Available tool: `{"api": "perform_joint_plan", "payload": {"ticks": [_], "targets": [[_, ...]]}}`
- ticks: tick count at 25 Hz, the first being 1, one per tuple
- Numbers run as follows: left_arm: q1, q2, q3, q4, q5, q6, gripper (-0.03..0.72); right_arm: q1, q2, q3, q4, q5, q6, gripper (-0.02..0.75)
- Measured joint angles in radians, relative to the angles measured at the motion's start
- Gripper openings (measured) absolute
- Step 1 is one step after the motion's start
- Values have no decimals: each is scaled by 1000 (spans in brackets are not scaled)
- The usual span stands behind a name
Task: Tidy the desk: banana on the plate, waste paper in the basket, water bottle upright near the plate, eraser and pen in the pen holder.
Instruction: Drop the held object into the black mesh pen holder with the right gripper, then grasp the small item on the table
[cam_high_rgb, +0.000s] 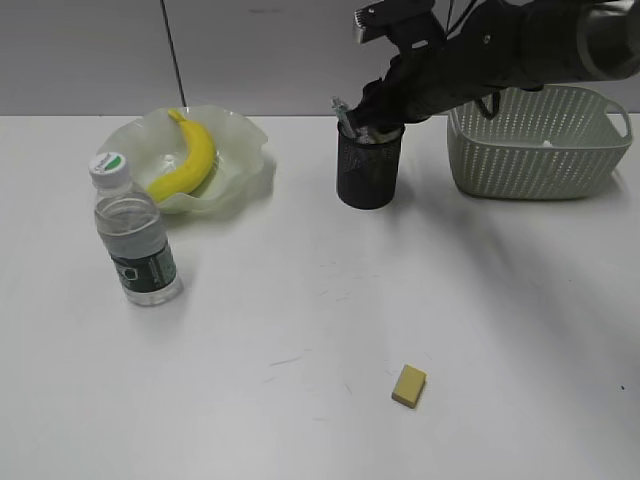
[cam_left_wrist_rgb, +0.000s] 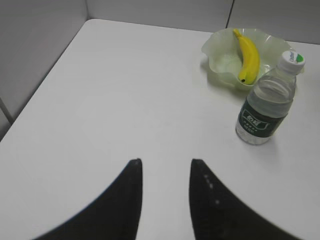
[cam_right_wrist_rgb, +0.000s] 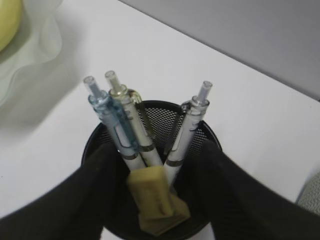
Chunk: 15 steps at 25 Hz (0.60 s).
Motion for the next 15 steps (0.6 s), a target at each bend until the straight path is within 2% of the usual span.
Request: {"api": "perform_joint_plan", "payload": {"ticks": [2, 4, 8, 11, 15], "targets": [[0, 0, 0, 0, 0, 0, 239, 0, -11, -4, 8, 37, 2, 501], [0, 0, 0, 0, 0, 0, 237, 0, -49, 0, 13, 69, 2, 531], [0, 0, 0, 0, 0, 0, 237, -1, -257, 107, -5, 146, 3, 474], [0, 0, 0, 0, 0, 0, 237, -1, -492, 305, -43, 236, 15, 403], [0, 0, 0, -1, 0, 0, 237, -1, -862, 595, -105, 477, 169, 343]]}}
